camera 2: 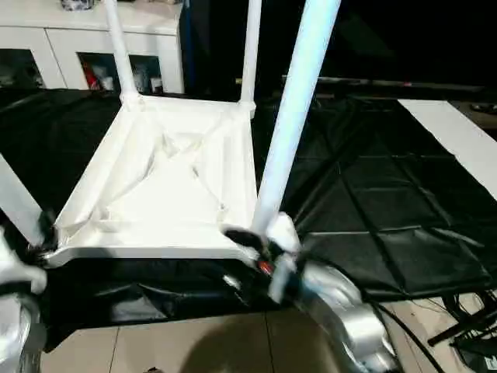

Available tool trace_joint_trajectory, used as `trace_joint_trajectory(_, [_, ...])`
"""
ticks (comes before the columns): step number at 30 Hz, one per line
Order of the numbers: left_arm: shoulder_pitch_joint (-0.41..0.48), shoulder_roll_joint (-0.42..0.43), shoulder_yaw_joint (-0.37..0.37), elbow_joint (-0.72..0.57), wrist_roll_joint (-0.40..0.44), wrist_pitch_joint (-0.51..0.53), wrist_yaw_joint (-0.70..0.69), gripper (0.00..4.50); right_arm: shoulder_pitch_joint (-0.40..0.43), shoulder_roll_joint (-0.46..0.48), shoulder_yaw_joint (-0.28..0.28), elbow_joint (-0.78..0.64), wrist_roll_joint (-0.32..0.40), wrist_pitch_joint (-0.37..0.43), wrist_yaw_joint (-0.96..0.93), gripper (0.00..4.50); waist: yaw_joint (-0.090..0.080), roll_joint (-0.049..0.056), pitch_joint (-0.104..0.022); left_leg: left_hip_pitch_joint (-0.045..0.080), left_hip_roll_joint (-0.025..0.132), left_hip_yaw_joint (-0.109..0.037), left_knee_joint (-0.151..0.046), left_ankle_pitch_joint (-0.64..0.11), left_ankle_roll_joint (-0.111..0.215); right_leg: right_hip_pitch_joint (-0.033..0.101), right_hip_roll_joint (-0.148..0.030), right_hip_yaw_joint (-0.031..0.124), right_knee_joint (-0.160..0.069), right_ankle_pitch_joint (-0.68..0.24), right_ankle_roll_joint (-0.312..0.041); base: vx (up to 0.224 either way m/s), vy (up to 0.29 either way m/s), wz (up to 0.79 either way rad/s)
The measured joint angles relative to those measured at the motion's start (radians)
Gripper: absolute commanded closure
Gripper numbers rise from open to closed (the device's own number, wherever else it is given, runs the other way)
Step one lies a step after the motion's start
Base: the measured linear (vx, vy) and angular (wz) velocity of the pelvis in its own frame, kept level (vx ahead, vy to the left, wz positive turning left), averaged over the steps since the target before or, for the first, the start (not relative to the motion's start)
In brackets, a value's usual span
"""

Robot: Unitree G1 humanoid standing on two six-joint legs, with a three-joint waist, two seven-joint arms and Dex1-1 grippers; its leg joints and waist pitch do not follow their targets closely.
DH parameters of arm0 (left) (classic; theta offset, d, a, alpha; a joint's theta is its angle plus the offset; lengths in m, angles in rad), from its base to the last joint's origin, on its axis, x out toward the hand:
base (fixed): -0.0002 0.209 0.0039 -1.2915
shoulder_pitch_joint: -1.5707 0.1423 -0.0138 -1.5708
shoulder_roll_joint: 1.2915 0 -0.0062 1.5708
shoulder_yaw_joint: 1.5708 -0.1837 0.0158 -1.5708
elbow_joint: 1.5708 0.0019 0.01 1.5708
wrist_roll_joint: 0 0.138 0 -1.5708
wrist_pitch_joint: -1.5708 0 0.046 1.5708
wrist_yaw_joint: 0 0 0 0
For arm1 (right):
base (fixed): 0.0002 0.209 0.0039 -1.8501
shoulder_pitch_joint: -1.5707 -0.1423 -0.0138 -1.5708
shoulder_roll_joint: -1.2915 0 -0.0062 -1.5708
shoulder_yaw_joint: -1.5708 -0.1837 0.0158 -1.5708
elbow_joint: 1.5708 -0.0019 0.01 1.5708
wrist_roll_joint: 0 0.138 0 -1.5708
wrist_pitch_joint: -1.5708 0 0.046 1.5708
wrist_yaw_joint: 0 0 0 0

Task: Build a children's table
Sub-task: Flip table

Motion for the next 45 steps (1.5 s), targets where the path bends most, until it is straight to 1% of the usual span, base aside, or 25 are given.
trace_joint_trajectory(3, [-0.029,0.024,0.006,0.049,-0.019,0.022,-0.014,0.04,-0.023,0.014,0.013,0.042,-0.012,-0.014,0.002,0.00,0.000,0.001,0.000,-0.003,0.003,-0.001,-0.003,0.017,0.001,-0.003,0.005,0.002,0.001,-0.001,-0.001,0.034,-0.009,-0.03])
trace_joint_trajectory(6, [-0.070,0.041,0.008,0.114,-0.035,0.035,-0.022,0.04,-0.053,0.028,0.018,0.093,-0.026,-0.020,0.013,0.00,0.001,-0.003,0.000,-0.003,0.004,-0.001,-0.005,0.017,0.001,-0.004,0.006,0.003,0.000,-0.001,-0.001,0.000,0.000,0.00])
trace_joint_trajectory(10, [-0.105,0.046,0.027,0.115,-0.048,0.049,-0.016,0.04,-0.074,0.041,0.019,0.118,-0.029,-0.039,0.019,0.00,0.003,-0.003,0.000,-0.002,0.004,0.001,-0.005,0.017,0.001,-0.003,0.006,0.004,-0.001,-0.001,-0.001,0.000,0.000,0.00])
trace_joint_trajectory(11, [-0.103,0.045,0.028,0.113,-0.052,0.059,-0.010,0.31,-0.074,0.041,0.019,0.125,-0.030,-0.046,0.019,0.00,0.003,-0.003,0.001,-0.002,0.004,0.001,-0.005,0.017,0.001,-0.003,0.006,0.005,-0.001,-0.001,-0.001,0.000,0.000,0.00])
trace_joint_trajectory(13, [-0.096,0.036,0.026,0.103,-0.052,0.072,0.006,0.38,-0.074,0.043,0.020,0.137,-0.035,-0.061,0.018,0.00,0.005,-0.002,0.001,-0.002,0.004,0.001,-0.005,0.017,0.001,-0.003,0.006,0.005,0.000,-0.001,-0.001,0.000,0.000,0.00])
trace_joint_trajectory(15, [-0.077,0.005,0.023,0.063,-0.053,0.077,0.022,0.41,-0.074,0.049,0.020,0.154,-0.042,-0.074,0.018,0.00,0.007,-0.002,0.001,-0.002,0.004,0.001,-0.005,0.017,0.001,-0.003,0.006,0.004,-0.001,-0.001,-0.001,0.000,0.000,0.00])
trace_joint_trajectory(18, [-0.051,-0.024,0.005,0.013,-0.052,0.076,0.039,0.74,-0.073,0.053,0.020,0.157,-0.047,-0.076,0.018,0.00,0.012,-0.001,0.002,-0.002,0.004,0.001,-0.005,0.017,0.001,-0.003,0.006,0.005,-0.001,-0.001,-0.001,0.000,0.000,0.00])
trace_joint_trajectory(20, [-0.027,-0.047,-0.014,-0.020,-0.051,0.075,0.046,0.74,-0.073,0.053,0.020,0.157,-0.050,-0.077,0.018,0.00,0.014,-0.001,0.002,-0.002,0.004,0.001,-0.006,0.017,0.001,-0.003,0.006,0.004,-0.001,-0.001,-0.001,0.000,0.000,0.00])
trace_joint_trajectory(21, [-0.020,-0.056,-0.019,-0.027,-0.051,0.075,0.047,0.82,-0.073,0.053,0.020,0.157,-0.050,-0.080,0.018,0.00,0.016,-0.001,0.002,-0.002,0.004,0.001,-0.006,0.017,0.001,-0.003,0.006,0.004,-0.001,-0.001,-0.001,0.000,0.000,0.00])
trace_joint_trajectory(24, [-0.014,-0.063,-0.030,-0.036,-0.052,0.075,0.047,1.14,-0.073,0.054,0.020,0.163,-0.050,-0.095,0.019,0.00,0.023,-0.002,0.002,-0.002,0.004,0.001,-0.007,0.017,0.001,-0.003,0.007,0.004,-0.001,-0.001,-0.001,0.000,0.000,0.00])
trace_joint_trajectory(26, [-0.014,-0.064,-0.032,-0.040,-0.055,0.075,0.047,1.18,-0.073,0.056,0.020,0.176,-0.051,-0.103,0.018,0.00,0.024,-0.003,0.002,-0.002,0.004,0.001,-0.007,0.017,0.001,-0.004,0.007,0.005,-0.002,-0.001,-0.001,0.000,0.000,0.00])
trace_joint_trajectory(29, [-0.015,-0.064,-0.039,-0.041,-0.071,0.090,0.042,1.56,-0.075,0.065,0.020,0.197,-0.058,-0.105,0.017,0.00,0.024,-0.003,0.002,-0.002,0.004,0.001,-0.007,0.017,0.001,-0.004,0.007,0.005,-0.002,-0.001,-0.001,0.000,0.000,0.00])
trace_joint_trajectory(30, [-0.016,-0.063,-0.041,-0.041,-0.076,0.095,0.038,1.56,-0.075,0.068,0.020,0.197,-0.062,-0.105,0.017,0.00,0.024,-0.003,0.002,-0.002,0.004,0.001,-0.007,0.017,0.001,-0.004,0.007,0.005,-0.002,-0.001,-0.001,0.000,0.000,0.00])
trace_joint_trajectory(32, [-0.019,-0.061,-0.041,-0.041,-0.085,0.105,0.035,1.62,-0.075,0.071,0.020,0.197,-0.064,-0.105,0.017,0.00,0.025,-0.004,0.002,-0.002,0.004,0.001,-0.008,0.017,0.001,-0.004,0.007,0.005,-0.002,-0.002,-0.001,0.000,0.000,0.00])
trace_joint_trajectory(35, [-0.033,-0.047,-0.041,-0.037,-0.097,0.121,0.023,2.00,-0.073,0.073,0.025,0.196,-0.064,-0.105,0.015,0.00,0.030,-0.004,0.002,-0.002,0.004,0.002,-0.008,0.017,0.001,-0.004,0.007,0.005,-0.002,-0.002,-0.001,0.000,0.000,0.00])
trace_joint_trajectory(36, [-0.036,-0.043,-0.041,-0.034,-0.097,0.126,0.023,2.00,-0.072,0.074,0.027,0.196,-0.064,-0.105,0.015,0.00,0.032,-0.004,0.002,-0.002,0.004,0.002,-0.008,0.017,0.001,-0.004,0.007,0.005,-0.002,-0.002,-0.001,0.000,0.000,0.00])
trace_joint_trajectory(38, [-0.052,-0.042,-0.039,-0.027,-0.102,0.143,0.013,2.15,-0.068,0.075,0.031,0.196,-0.064,-0.105,0.014,0.00,0.040,-0.003,0.002,-0.002,0.004,0.002,-0.008,0.017,0.001,-0.004,0.007,0.005,-0.002,-0.002,-0.001,0.000,0.000,0.00])
trace_joint_trajectory(40, [-0.069,-0.052,-0.032,-0.025,-0.124,0.164,0.012,2.23,-0.064,0.075,0.031,0.195,-0.067,-0.105,0.013,0.00,0.047,-0.003,0.002,-0.002,0.004,0.002,-0.008,0.017,0.001,-0.004,0.007,0.005,-0.002,-0.001,-0.001,0.000,0.000,0.00])
trace_joint_trajectory(42, [-0.092,-0.062,-0.024,-0.025,-0.139,0.197,0.012,2.23,-0.061,0.076,0.030,0.193,-0.071,-0.105,0.009,0.00,0.054,0.000,0.004,-0.002,0.004,0.003,-0.008,0.017,0.001,-0.004,0.006,0.005,-0.002,-0.001,-0.001,0.000,0.000,0.00])
trace_joint_trajectory(45, [-0.124,-0.088,-0.013,-0.026,-0.170,0.246,0.024,2.23,-0.059,0.077,0.030,0.189,-0.071,-0.107,0.007,0.00,0.057,0.007,0.008,-0.002,0.004,0.007,-0.012,0.017,0.001,-0.005,0.004,0.006,-0.001,-0.001,-0.001,0.000,0.000,0.00])
